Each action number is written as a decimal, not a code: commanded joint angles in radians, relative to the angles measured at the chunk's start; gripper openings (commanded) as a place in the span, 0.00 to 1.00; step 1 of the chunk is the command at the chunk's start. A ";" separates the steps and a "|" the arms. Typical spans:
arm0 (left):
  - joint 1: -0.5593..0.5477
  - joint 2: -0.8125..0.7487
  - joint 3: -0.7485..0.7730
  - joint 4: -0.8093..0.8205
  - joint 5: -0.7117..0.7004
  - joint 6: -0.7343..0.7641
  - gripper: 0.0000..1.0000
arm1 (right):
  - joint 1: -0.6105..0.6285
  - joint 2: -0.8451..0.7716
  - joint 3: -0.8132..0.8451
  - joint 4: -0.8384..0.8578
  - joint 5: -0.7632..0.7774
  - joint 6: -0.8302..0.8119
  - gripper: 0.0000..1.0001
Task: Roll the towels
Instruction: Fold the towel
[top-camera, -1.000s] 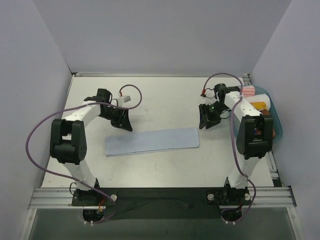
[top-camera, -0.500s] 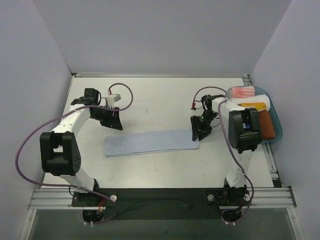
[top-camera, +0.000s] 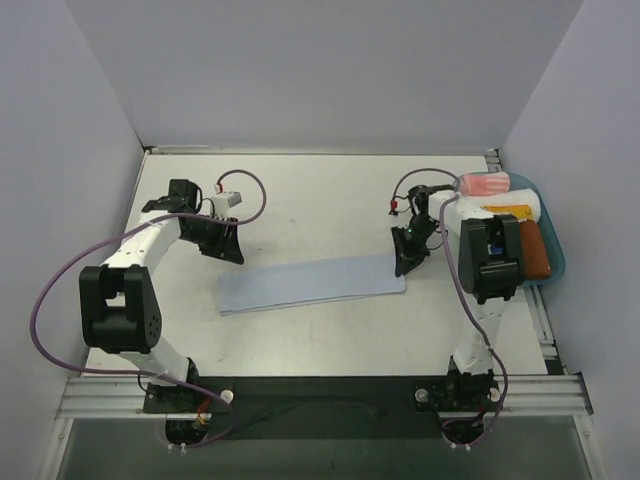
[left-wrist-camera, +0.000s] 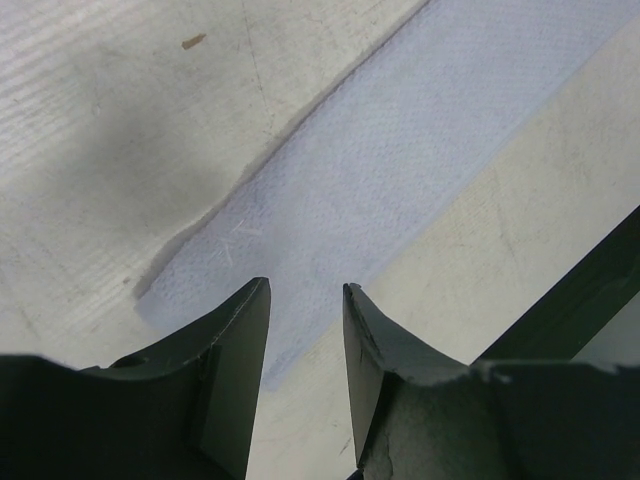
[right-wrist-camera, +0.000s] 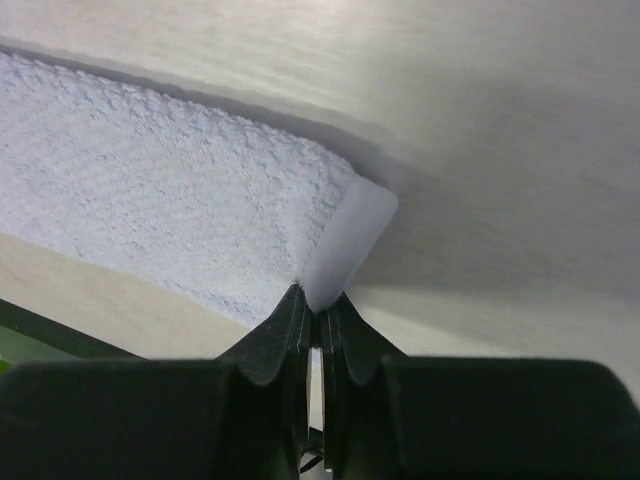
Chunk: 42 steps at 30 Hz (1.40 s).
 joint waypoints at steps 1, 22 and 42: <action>0.000 -0.024 -0.033 -0.013 0.021 0.012 0.45 | -0.090 -0.059 0.058 -0.106 0.028 -0.072 0.00; 0.003 0.240 -0.086 0.050 0.110 -0.022 0.04 | 0.167 -0.042 0.297 -0.223 -0.153 -0.094 0.00; 0.003 0.264 -0.073 0.038 0.102 -0.014 0.01 | 0.391 0.199 0.529 -0.214 -0.217 0.003 0.00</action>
